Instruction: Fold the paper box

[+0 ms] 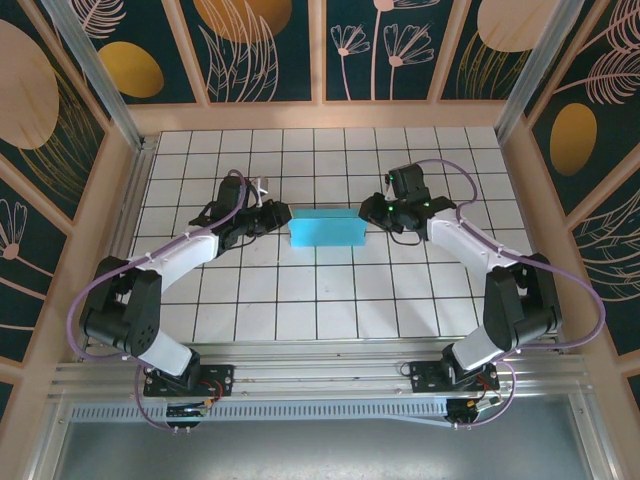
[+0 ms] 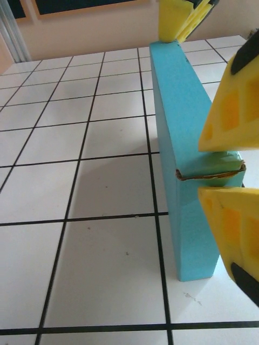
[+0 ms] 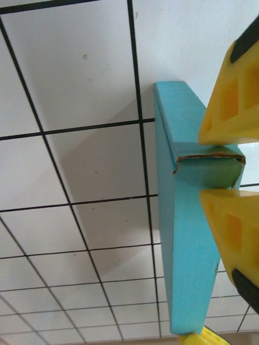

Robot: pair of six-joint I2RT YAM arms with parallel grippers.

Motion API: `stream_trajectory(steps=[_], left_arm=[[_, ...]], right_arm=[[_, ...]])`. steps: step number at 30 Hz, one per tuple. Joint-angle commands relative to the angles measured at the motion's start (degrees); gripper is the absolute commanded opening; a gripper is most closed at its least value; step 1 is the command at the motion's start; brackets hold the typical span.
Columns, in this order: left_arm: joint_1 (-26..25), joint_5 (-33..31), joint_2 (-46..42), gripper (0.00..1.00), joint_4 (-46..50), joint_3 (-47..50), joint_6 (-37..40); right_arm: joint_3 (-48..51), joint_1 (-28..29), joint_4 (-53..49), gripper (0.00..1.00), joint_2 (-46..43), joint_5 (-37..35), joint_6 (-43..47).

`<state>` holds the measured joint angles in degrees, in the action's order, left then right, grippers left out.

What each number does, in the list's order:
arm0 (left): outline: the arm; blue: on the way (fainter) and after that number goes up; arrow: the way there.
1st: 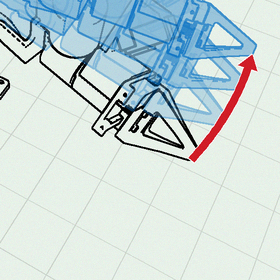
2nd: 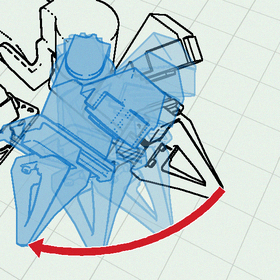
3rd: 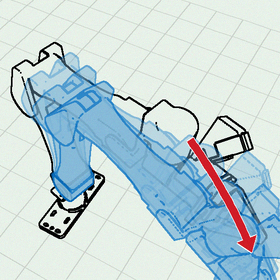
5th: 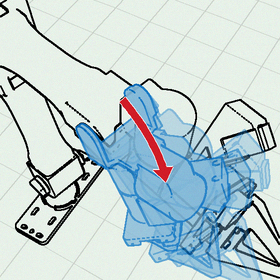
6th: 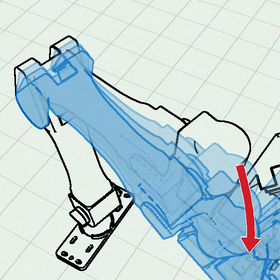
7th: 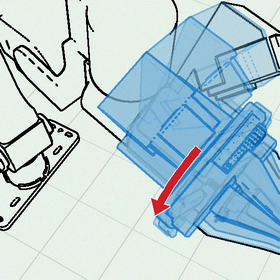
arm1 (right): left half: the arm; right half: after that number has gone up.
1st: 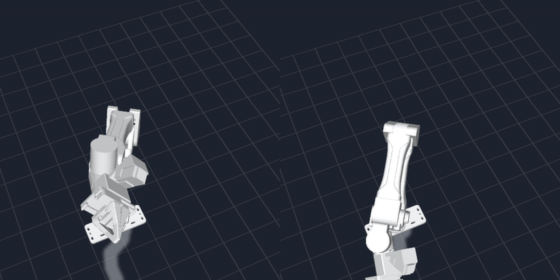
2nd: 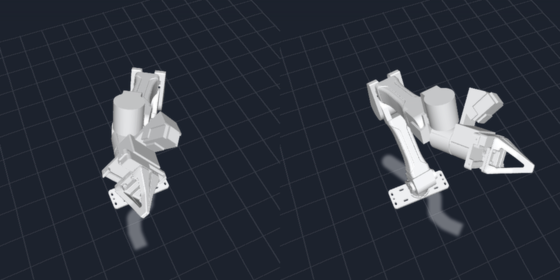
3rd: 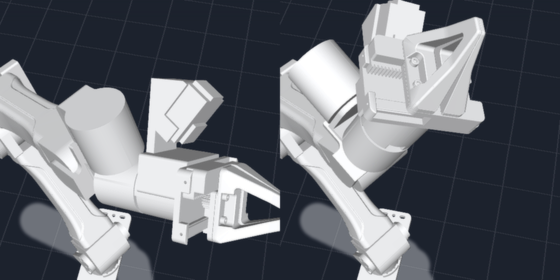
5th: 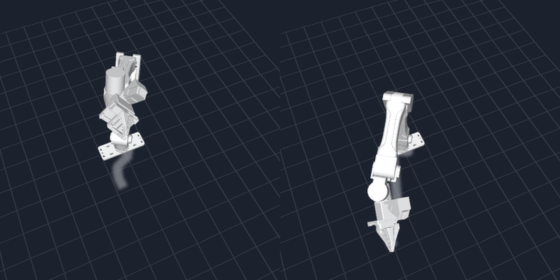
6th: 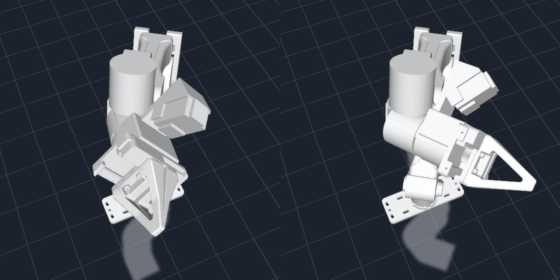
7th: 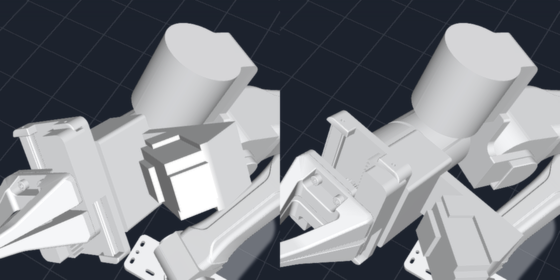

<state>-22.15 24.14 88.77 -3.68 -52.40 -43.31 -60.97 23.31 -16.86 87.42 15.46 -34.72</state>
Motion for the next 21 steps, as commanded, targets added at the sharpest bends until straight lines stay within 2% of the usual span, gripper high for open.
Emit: stream_trajectory(steps=[1, 5, 12, 16, 21], left_arm=[[-0.3, 0.5, 0.5, 0.16, 0.3, 0.5, 0.8], [-0.3, 1.1, -0.2, 0.10, 0.1, 2.3, 0.0], [-0.9, 2.2, -3.1, 0.11, -1.3, 5.7, -1.0], [-3.0, 3.4, -4.4, 0.22, -1.9, 7.3, -2.5], [-5.5, 1.3, -10.1, 0.32, -1.8, 11.8, -4.9]], right_arm=[[2.8, 0.9, 0.8, 0.24, 0.9, -0.6, -0.1], [3.6, 1.9, 0.3, 0.19, -0.1, -1.6, 0.2], [6.2, 3.3, 0.4, 0.16, -2.7, -2.3, -0.3], [9.0, 5.4, 0.2, 0.20, -6.0, -2.9, -1.9], [15.9, 8.8, -2.9, 0.29, -12.9, -4.8, -4.2]])
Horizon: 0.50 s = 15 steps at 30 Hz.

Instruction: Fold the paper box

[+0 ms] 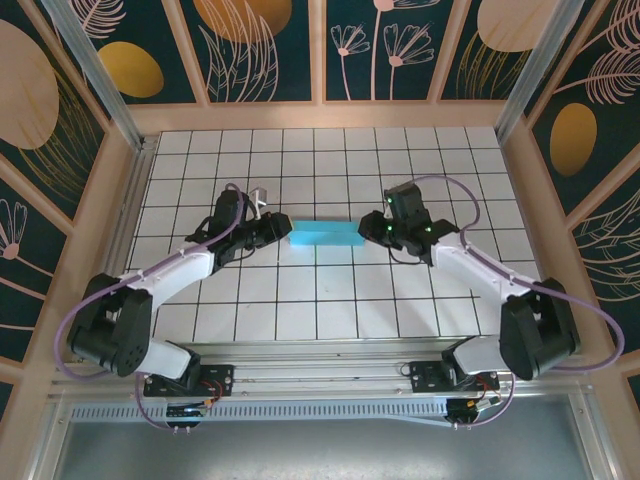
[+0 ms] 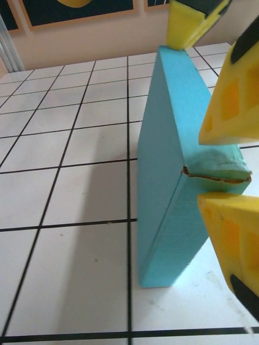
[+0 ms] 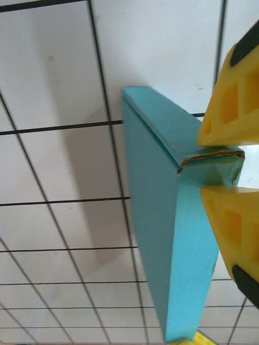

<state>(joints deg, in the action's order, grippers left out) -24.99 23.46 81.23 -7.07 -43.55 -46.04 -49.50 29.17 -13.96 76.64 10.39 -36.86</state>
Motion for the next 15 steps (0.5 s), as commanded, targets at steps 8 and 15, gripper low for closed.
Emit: stream_trajectory(steps=[8, 15], left_arm=[[-3.7, -0.9, -9.2, 0.45, 0.8, 11.5, -5.7], [-3.7, -2.7, -4.1, 0.52, 0.2, 9.2, -2.7]], right_arm=[[11.2, 2.6, -7.1, 0.36, -12.0, -4.1, -4.1], [11.3, -0.5, -1.3, 0.41, -6.5, -2.2, -3.6]])
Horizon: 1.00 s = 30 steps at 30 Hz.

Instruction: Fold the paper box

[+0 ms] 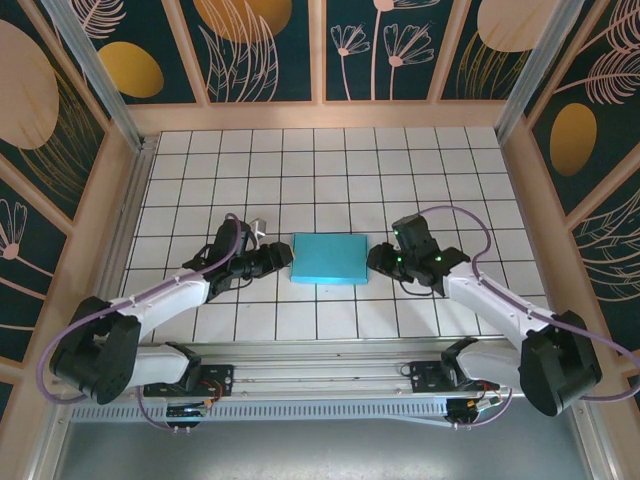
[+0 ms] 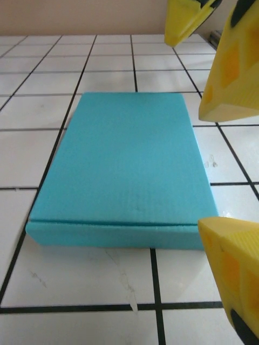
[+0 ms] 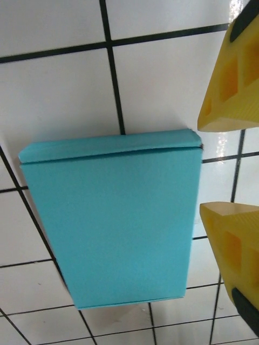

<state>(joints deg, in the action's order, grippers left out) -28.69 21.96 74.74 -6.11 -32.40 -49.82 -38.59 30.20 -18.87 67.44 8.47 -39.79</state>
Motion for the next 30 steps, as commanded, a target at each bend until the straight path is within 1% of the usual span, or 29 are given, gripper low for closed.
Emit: stream_trajectory(steps=[1, 8, 12, 14, 19, 22, 23, 27, 30], left_arm=[[0.0, -1.1, 3.5, 0.52, -1.3, -2.5, 1.6], [0.0, -2.3, 12.8, 0.54, -4.4, -6.8, 5.7], [0.0, -0.6, 17.4, 0.53, -6.6, -8.3, 4.8], [0.0, 0.6, 19.1, 0.50, -8.7, -8.3, 3.5], [0.0, 4.3, 23.0, 0.39, -11.7, -9.7, 1.0], [0.0, 5.5, 25.6, 0.37, -12.6, -12.1, -0.2], [0.0, 5.2, 26.2, 0.37, -12.0, -13.5, 0.1], [0.4, 0.4, 30.3, 0.37, -6.8, -22.1, 2.5], [2.1, -1.8, 35.4, 0.38, -7.2, -29.3, 2.1]], right_arm=[[0.4, -2.0, 5.0, 0.42, 4.2, 0.5, -0.6], [-2.5, -2.9, 13.7, 0.42, 15.2, 6.7, 1.0], [-2.9, -2.9, 17.3, 0.39, 18.8, 9.8, 0.0], [-2.9, -2.9, 18.1, 0.36, 19.8, 10.4, -0.2], [-4.1, -2.8, 19.2, 0.29, 21.7, 11.4, -1.3], [-6.7, -2.9, 19.9, 0.28, 24.1, 11.8, -1.5], [-8.0, -2.9, 20.1, 0.28, 25.4, 11.6, -1.5], [-14.9, -4.1, 20.3, 0.28, 32.1, 11.7, -0.7], [-21.9, -5.5, 21.1, 0.28, 38.1, 11.4, -0.6]])
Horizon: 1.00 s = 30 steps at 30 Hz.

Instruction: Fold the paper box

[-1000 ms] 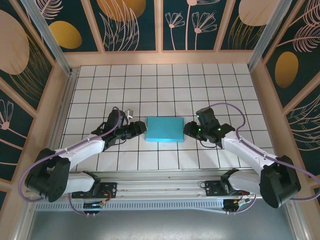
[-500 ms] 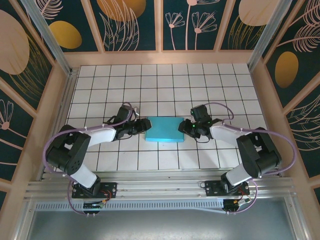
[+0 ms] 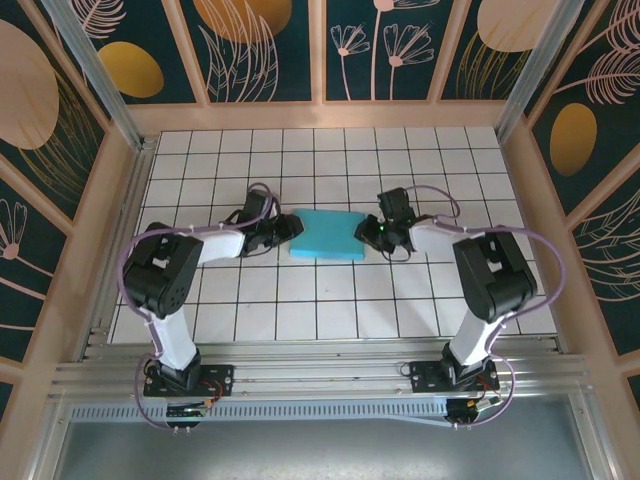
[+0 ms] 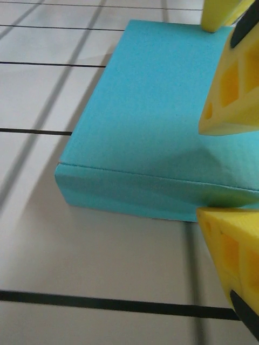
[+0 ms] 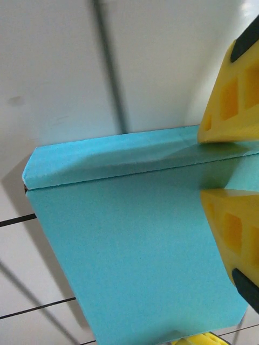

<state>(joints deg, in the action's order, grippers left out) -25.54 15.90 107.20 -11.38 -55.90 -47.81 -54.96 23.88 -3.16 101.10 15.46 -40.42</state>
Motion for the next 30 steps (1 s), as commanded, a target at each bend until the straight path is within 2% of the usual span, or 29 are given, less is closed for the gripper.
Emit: stream_trajectory(steps=[1, 4, 11, 16, 20, 26, 30], left_arm=[[-0.2, 3.5, 4.7, 0.38, -2.6, -8.3, 0.1], [1.9, 0.5, 10.5, 0.37, -3.0, -15.4, 1.1], [6.0, 1.3, 22.5, 0.37, 0.2, -33.5, 1.1], [7.2, 0.9, 29.2, 0.38, 4.0, -44.7, 0.5], [8.0, -0.4, 34.6, 0.38, 6.0, -52.4, 0.5], [9.0, -1.3, 38.4, 0.39, 7.7, -56.4, -0.5], [9.7, -1.9, 39.5, 0.40, 7.8, -56.5, -0.2]], right_arm=[[-8.2, 0.4, 5.6, 0.28, 6.4, 4.0, 0.5], [-16.9, -0.7, 5.0, 0.28, 12.9, 2.1, 3.0], [-37.0, -2.9, 3.3, 0.28, 27.6, 4.0, 4.3], [-51.3, -3.7, -2.1, 0.29, 35.6, 0.1, 7.4], [-60.7, -4.8, -5.1, 0.30, 41.3, -0.5, 8.1], [-69.3, -5.8, -8.9, 0.32, 47.2, -0.6, 10.8], [-70.5, -6.2, -10.1, 0.32, 48.1, 0.3, 10.8]])
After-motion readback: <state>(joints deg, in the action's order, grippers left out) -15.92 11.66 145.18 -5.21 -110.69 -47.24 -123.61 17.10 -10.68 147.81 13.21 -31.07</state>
